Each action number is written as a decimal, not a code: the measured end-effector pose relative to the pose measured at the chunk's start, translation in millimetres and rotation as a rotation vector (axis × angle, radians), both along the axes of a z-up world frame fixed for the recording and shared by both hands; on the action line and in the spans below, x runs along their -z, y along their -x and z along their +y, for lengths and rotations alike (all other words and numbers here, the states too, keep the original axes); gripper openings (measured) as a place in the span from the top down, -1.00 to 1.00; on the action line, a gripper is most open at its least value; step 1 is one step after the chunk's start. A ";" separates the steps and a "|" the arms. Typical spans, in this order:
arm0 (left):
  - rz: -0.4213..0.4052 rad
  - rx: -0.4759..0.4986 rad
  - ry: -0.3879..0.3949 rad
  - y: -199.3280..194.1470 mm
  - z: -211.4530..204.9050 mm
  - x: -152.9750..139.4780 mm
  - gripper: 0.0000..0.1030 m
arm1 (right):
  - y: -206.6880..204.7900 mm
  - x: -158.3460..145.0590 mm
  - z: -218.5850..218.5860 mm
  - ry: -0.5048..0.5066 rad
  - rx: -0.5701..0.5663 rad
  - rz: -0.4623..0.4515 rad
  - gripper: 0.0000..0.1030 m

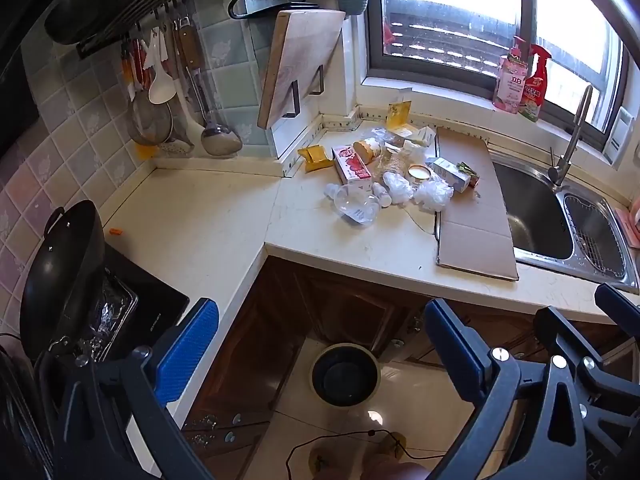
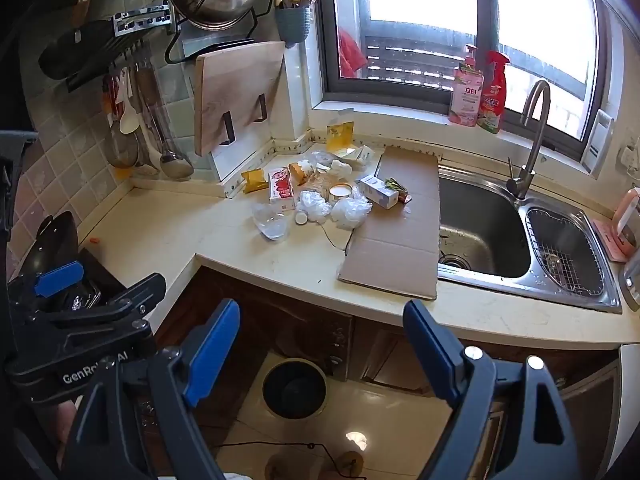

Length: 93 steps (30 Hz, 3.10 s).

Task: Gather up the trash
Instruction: 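Move both tools toward the trash on the counter, then grasp the clear plastic bottle with the left tool while the right tool grasps a plastic bag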

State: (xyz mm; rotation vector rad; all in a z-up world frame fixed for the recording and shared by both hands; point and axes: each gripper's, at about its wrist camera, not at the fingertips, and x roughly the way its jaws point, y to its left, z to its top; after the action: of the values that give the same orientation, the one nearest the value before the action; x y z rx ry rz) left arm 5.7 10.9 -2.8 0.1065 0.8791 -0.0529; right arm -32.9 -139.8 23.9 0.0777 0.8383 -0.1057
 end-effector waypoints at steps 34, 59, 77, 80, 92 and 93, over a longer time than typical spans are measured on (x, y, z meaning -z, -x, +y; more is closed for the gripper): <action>0.011 -0.014 -0.011 13.3 4.9 8.8 -0.96 | 9.5 6.6 9.3 -0.026 -0.012 0.005 -0.65; 0.034 -0.017 -0.032 18.8 26.6 4.9 -0.96 | 12.9 11.1 31.7 -0.048 -0.016 0.018 -0.63; 0.070 0.052 0.052 -8.1 70.2 13.7 -0.96 | 6.6 16.3 73.4 -0.011 0.017 0.041 -0.55; 0.120 0.080 0.133 -20.7 72.1 23.0 -0.96 | 3.5 17.3 71.6 -0.001 0.024 0.061 -0.54; 0.163 0.013 0.216 -93.7 42.8 38.4 -0.96 | -89.6 30.4 -5.2 -0.043 -0.001 0.092 -0.53; 0.173 0.005 0.222 -101.6 38.8 38.5 -0.98 | -101.3 32.1 -14.1 -0.047 -0.010 0.097 -0.53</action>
State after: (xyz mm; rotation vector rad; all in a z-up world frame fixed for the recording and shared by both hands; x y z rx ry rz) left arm 107.3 49.7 -41.3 -0.1046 1.0396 -0.1659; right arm 68.4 -154.0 -8.2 0.1133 0.9383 -0.0805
